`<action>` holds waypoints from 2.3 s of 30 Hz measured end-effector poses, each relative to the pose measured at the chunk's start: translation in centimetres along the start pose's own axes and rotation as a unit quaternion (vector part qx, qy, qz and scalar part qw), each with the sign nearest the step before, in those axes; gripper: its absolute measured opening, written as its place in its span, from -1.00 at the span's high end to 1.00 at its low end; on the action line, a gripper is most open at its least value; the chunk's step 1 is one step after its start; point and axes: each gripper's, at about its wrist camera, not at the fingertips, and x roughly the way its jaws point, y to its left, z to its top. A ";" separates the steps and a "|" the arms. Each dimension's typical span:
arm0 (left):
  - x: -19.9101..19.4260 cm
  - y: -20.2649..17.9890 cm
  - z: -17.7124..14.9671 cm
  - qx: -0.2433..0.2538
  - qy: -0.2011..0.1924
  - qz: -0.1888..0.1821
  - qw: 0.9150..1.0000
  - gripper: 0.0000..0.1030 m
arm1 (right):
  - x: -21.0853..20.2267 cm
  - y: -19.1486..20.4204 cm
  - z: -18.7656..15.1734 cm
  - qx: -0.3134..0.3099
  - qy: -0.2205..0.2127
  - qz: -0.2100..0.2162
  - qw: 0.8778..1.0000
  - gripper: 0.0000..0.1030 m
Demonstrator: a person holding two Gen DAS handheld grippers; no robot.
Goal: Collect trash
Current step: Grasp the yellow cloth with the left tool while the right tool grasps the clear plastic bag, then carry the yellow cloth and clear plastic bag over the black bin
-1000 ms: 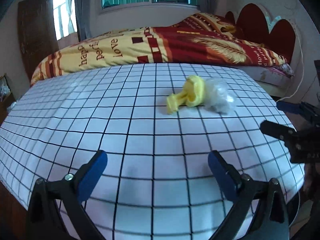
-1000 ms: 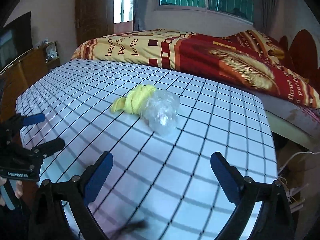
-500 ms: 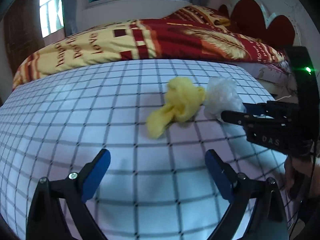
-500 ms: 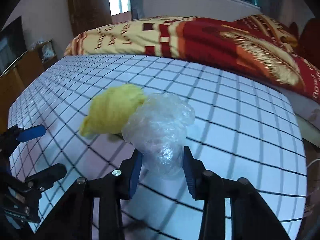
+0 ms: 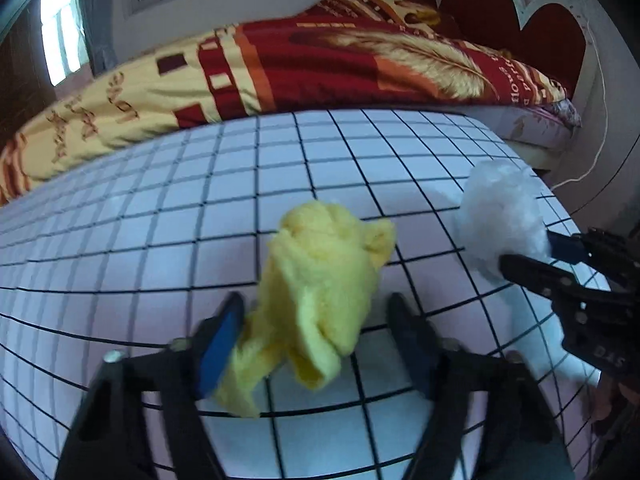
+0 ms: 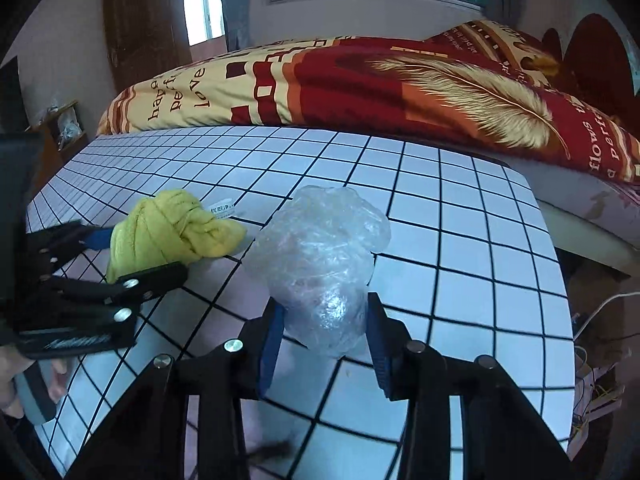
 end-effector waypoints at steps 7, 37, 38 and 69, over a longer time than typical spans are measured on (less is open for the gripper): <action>-4.1 -2.4 -2.1 0.011 -0.036 -0.009 0.999 0.45 | -4.2 -0.2 -1.5 0.006 -0.019 -0.009 1.000 0.20; -18.7 -16.2 -12.6 0.067 -0.092 -0.095 0.989 0.45 | -28.0 -2.0 -16.5 0.072 -0.082 -0.100 0.989 0.20; -18.8 -16.5 -12.8 0.069 -0.093 -0.099 0.988 0.45 | -28.5 -2.2 -16.9 0.075 -0.082 -0.103 0.988 0.20; -16.6 -31.3 -18.4 0.175 -0.053 -0.185 0.966 0.45 | -35.4 -12.1 -32.8 0.173 -0.050 -0.179 0.967 0.20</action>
